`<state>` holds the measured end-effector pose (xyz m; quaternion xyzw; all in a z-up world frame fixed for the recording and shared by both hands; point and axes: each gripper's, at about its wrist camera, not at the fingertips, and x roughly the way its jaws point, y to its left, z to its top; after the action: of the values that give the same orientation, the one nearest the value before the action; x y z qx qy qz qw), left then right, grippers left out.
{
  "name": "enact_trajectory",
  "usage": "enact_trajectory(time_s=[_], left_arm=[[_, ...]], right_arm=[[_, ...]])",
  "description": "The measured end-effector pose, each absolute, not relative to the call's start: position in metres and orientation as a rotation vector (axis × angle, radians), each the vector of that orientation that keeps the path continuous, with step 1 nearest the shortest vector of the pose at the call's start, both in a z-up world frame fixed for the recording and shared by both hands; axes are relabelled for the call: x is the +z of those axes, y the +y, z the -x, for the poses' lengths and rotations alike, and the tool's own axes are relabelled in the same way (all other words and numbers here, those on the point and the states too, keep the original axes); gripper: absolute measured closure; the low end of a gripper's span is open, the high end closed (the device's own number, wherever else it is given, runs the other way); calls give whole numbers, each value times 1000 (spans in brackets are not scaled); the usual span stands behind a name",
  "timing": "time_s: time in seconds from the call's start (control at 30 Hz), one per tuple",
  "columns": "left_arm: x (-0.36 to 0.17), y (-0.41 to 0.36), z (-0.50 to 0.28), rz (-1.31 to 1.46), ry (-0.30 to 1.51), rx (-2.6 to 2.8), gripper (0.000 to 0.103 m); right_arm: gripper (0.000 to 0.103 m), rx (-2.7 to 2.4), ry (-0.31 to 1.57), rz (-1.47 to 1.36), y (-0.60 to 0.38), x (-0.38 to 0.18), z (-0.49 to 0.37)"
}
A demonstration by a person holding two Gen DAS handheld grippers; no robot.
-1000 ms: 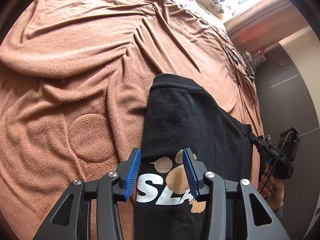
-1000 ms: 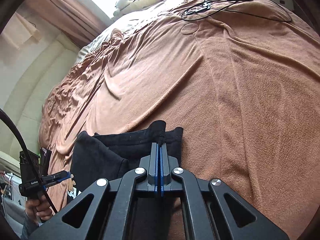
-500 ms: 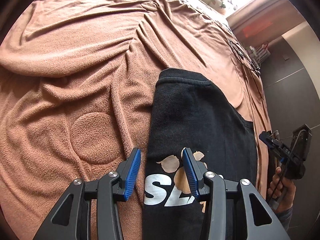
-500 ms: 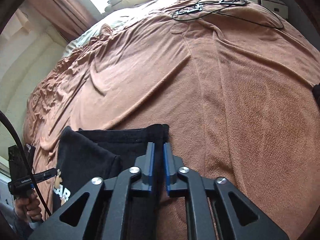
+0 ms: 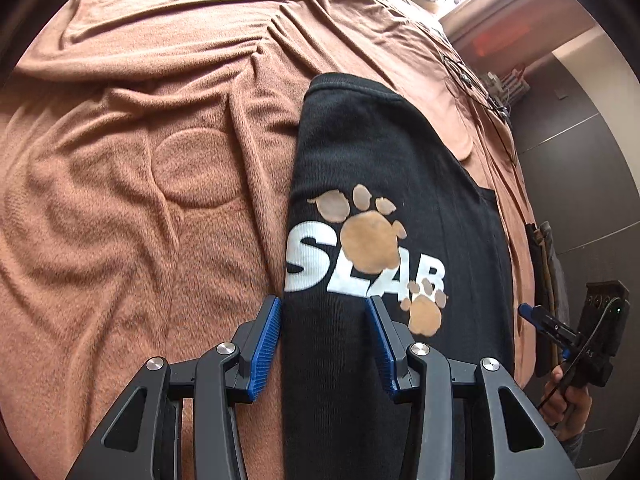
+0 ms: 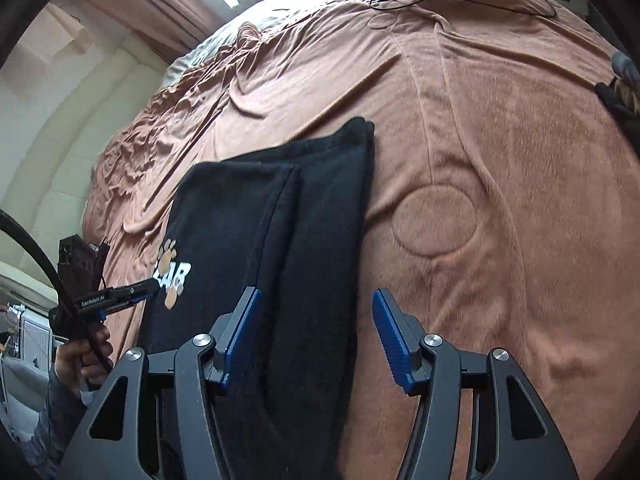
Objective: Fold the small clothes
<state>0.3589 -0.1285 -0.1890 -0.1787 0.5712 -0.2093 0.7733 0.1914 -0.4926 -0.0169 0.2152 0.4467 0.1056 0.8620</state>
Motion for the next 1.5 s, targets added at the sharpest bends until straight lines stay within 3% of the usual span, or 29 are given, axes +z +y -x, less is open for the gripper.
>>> enact_trajectory(time_s=[0.33, 0.5, 0.83, 0.87, 0.9, 1.0, 1.1, 1.5], left_arm=[[-190, -121, -317, 392, 1250, -480, 58], [-191, -117, -299, 405, 1262, -493, 58], [-196, -105, -268, 468, 1299, -537, 62], [-197, -104, -264, 473, 1305, -544, 63], [-198, -102, -260, 487, 1313, -552, 65], [-199, -102, -251, 484, 1317, -561, 77], [-195, -102, -246, 482, 1303, -567, 92], [-162, -76, -233, 377, 1284, -613, 96]], right_arm=[[47, 252, 984, -532, -491, -41, -147], [34, 292, 966, -579, -497, -43, -135], [33, 312, 998, -450, -481, -44, -127], [38, 311, 999, -436, -480, -44, -127], [50, 308, 1003, -424, -478, -45, -127], [75, 303, 999, -442, -480, -46, -122], [88, 312, 989, -458, -482, -45, -121], [92, 426, 1010, -461, -463, -52, -99]])
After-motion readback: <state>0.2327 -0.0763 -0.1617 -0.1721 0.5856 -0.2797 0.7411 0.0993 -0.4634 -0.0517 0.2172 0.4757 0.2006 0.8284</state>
